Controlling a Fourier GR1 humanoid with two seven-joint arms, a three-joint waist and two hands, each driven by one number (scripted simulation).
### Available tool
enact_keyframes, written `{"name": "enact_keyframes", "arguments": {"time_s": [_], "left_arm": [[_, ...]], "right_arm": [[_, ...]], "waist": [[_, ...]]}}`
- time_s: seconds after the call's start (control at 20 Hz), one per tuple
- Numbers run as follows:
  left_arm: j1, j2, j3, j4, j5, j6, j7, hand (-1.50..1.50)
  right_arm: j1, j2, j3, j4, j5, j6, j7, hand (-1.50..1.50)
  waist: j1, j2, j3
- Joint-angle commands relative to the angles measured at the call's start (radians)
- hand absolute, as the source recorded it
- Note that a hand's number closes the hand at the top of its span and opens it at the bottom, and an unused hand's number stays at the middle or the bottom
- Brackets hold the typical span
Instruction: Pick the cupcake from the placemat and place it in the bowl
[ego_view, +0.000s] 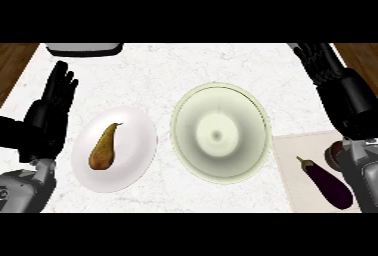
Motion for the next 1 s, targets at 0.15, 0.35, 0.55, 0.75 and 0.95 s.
{"name": "enact_keyframes", "arguments": {"time_s": [0.15, 0.35, 0.55, 0.75, 0.95], "left_arm": [[-0.021, 0.015, 0.124, 0.073, 0.016, -0.078, -0.125, 0.00], [0.033, 0.039, 0.153, 0.067, 0.060, -0.114, -0.143, 0.00], [0.072, 0.037, 0.187, 0.083, 0.086, -0.158, -0.200, 0.00], [0.053, 0.014, 0.193, 0.183, 0.072, -0.222, -0.262, 0.00], [0.023, 0.044, 0.221, 0.152, 0.095, -0.216, -0.194, 0.00]], "right_arm": [[0.076, 0.069, -0.101, 0.112, -0.113, 0.064, -0.158, -1.50], [0.154, -0.098, -0.138, 0.182, 0.260, -0.166, -0.158, -1.50], [0.318, 0.081, -0.084, 0.120, 0.409, -0.412, -0.354, -1.50], [0.455, 0.076, -0.031, 0.020, 0.500, -0.434, -0.333, -1.50], [0.529, -0.084, -0.056, -0.158, 0.633, -0.374, -0.046, -1.50]], "waist": [[0.026, 0.011, 0.012], [0.001, 0.015, 0.006], [0.013, 0.006, 0.011], [0.010, 0.006, 0.011], [-0.005, 0.001, 0.009]]}}
